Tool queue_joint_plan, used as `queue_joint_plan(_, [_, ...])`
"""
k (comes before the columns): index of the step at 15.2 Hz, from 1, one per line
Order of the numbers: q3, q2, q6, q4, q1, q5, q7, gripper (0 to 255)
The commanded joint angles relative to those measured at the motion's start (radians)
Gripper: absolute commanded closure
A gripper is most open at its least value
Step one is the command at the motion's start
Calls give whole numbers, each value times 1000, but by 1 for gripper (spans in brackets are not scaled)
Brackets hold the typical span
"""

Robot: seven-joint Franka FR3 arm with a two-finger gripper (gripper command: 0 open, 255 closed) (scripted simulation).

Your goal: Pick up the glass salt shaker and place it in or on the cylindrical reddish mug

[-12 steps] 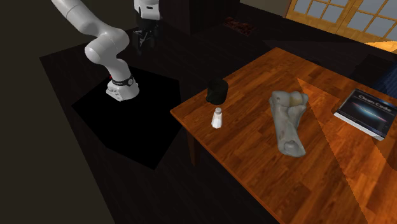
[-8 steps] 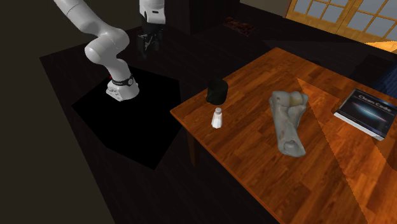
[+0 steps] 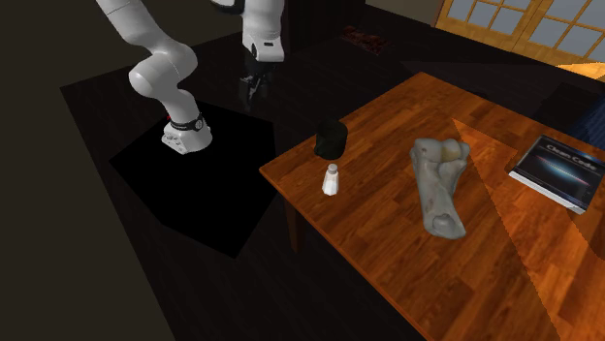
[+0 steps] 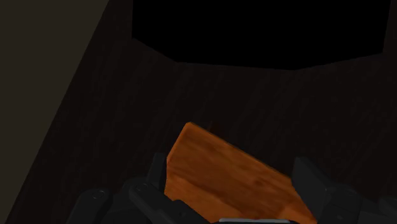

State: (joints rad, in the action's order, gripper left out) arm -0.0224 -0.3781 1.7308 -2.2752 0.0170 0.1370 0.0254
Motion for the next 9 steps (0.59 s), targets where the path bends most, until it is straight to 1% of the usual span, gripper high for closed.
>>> queue_joint_plan(1, [-4, 88, 32, 61, 1, -1, 4, 0])
queue_joint_plan(5, [-13, 240, 83, 173, 5, -3, 19, 0])
queue_joint_plan(9, [-20, 393, 113, 307, 10, -9, 35, 0])
